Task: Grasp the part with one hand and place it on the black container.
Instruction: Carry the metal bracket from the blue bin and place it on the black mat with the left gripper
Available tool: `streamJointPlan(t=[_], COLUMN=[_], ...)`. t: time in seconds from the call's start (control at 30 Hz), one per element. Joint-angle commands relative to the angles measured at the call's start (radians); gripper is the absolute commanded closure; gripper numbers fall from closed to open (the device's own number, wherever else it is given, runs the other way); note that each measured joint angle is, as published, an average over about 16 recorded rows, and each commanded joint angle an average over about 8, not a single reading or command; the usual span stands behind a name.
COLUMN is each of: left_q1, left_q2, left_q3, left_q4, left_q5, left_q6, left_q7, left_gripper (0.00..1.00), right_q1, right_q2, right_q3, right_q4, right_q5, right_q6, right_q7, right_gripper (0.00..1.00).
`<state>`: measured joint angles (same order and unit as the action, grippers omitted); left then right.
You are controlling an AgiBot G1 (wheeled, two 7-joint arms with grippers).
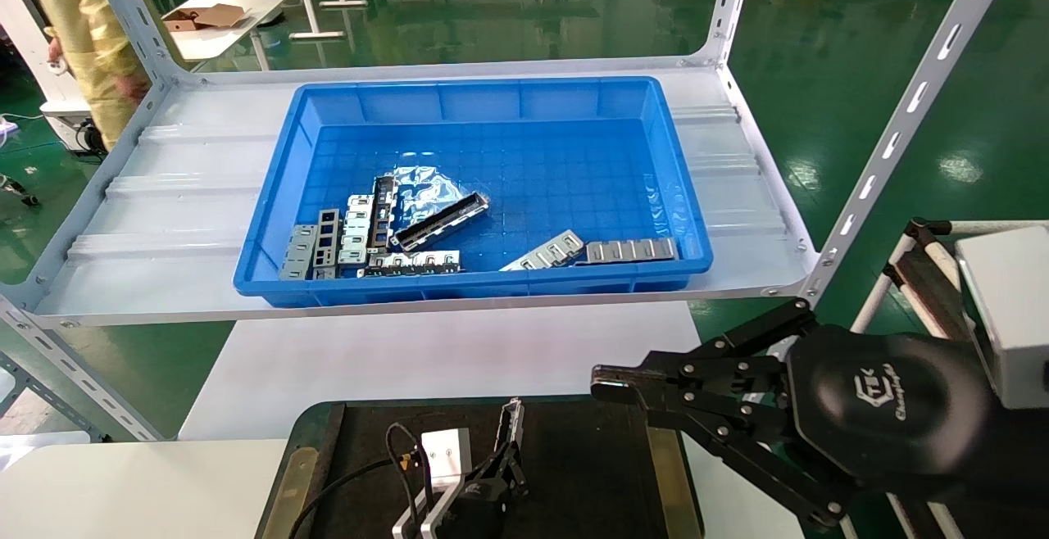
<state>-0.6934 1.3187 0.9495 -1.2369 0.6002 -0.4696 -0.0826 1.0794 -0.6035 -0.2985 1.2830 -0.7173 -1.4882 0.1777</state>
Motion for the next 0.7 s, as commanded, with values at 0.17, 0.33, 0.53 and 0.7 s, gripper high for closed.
streamJointPlan(t=[0.17,0.33,0.53,0.7], left_q1=[0.006,0.007,0.008,0.007], left_q2=[0.018,0.023,0.025,0.026], left_q3=[-0.007,0.001,0.016,0.030], left_q4=[0.021,0.032,0.041,0.045], left_q5=[0.031,0.048,0.067,0.081], left_q6=[-0.005,-0.009,-0.020,-0.030], left_q7=[-0.024,-0.046,-0.076,-0.101], left_gripper=[1.00,1.00,1.00,0.70], right_q1=[0.000,0.000,0.000,0.000], right_q2=[0.000,0.000,0.000,0.000], right_q3=[0.000,-0.001,-0.001,-0.001], right_q4=[0.000,0.000,0.000,0.000], right_q5=[0.000,0.000,0.001,0.001], right_q6=[0.000,0.000,0.000,0.001], right_q7=[0.000,0.000,0.000,-0.001], right_gripper=[1.00,1.00,1.00,0.85])
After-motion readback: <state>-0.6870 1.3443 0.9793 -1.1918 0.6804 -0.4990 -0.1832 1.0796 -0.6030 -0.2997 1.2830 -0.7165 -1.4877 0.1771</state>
